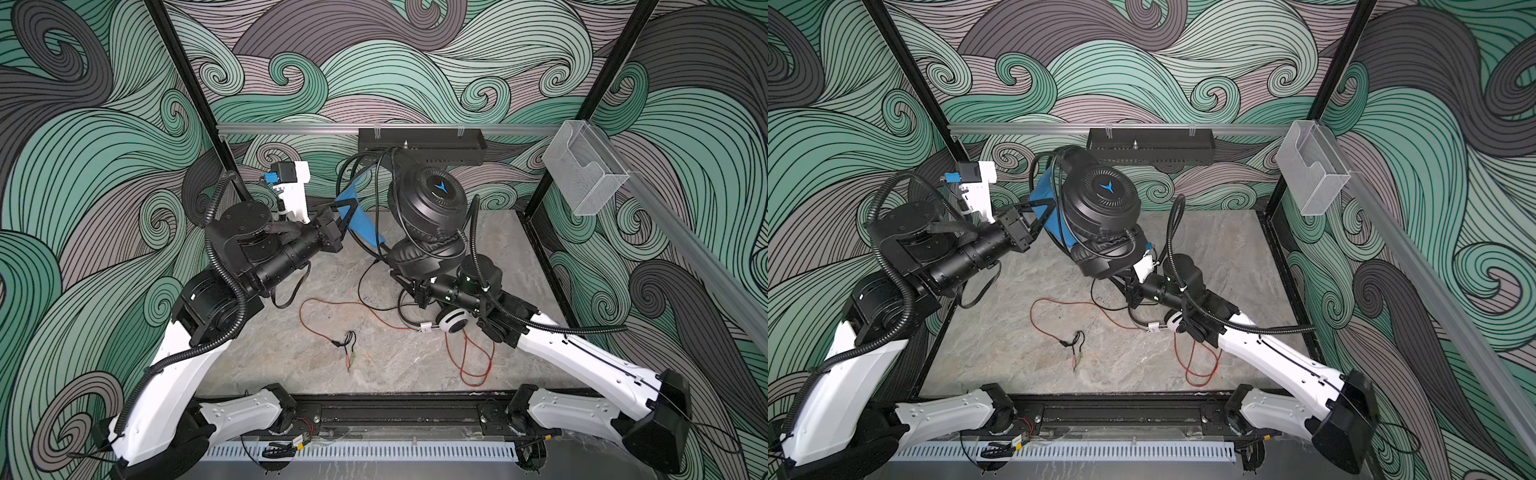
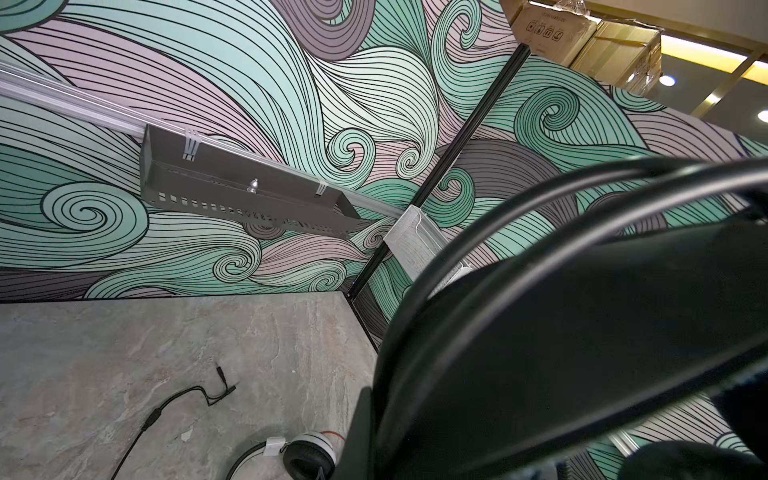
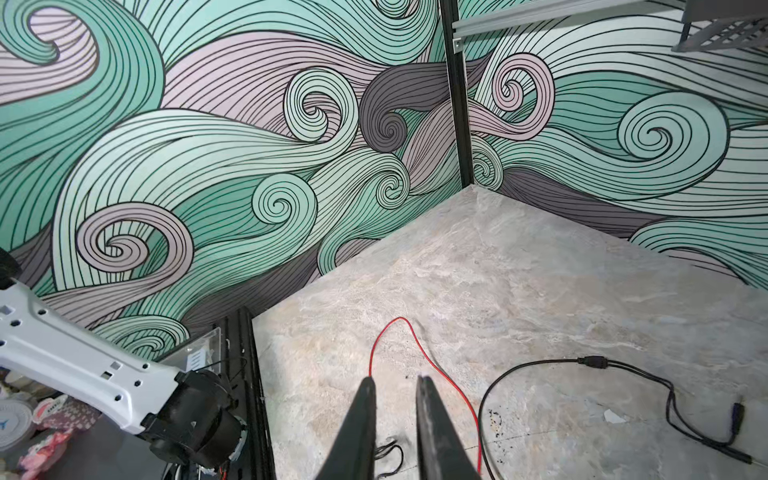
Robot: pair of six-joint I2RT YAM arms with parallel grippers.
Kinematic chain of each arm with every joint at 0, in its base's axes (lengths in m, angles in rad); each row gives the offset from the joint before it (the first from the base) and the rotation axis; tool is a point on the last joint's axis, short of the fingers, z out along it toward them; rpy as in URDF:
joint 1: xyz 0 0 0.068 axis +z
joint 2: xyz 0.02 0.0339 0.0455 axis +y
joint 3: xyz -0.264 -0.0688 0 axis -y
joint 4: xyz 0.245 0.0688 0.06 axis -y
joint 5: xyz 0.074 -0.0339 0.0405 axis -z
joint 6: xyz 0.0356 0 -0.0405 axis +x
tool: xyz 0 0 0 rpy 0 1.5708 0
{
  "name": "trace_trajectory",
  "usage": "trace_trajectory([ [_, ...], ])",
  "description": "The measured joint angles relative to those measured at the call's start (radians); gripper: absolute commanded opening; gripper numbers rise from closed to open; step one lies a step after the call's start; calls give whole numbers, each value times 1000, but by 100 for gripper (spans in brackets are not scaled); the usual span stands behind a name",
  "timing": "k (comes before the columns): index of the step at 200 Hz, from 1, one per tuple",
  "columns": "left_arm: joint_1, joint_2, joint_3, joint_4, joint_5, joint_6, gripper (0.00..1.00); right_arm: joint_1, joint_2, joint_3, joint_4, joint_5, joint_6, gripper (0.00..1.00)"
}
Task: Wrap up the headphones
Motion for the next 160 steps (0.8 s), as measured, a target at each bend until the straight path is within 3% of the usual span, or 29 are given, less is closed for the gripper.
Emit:
trace_trajectory([
  [67, 0, 1, 15, 45, 0, -35, 0, 0, 65, -59, 85, -11, 105, 20],
  [110, 0, 1, 15, 72, -4, -60, 0, 0, 125, -69, 81, -9, 136, 0],
  [160, 1, 10, 16, 76, -84, -70, 0, 41, 135, -60, 4, 35, 135, 0],
])
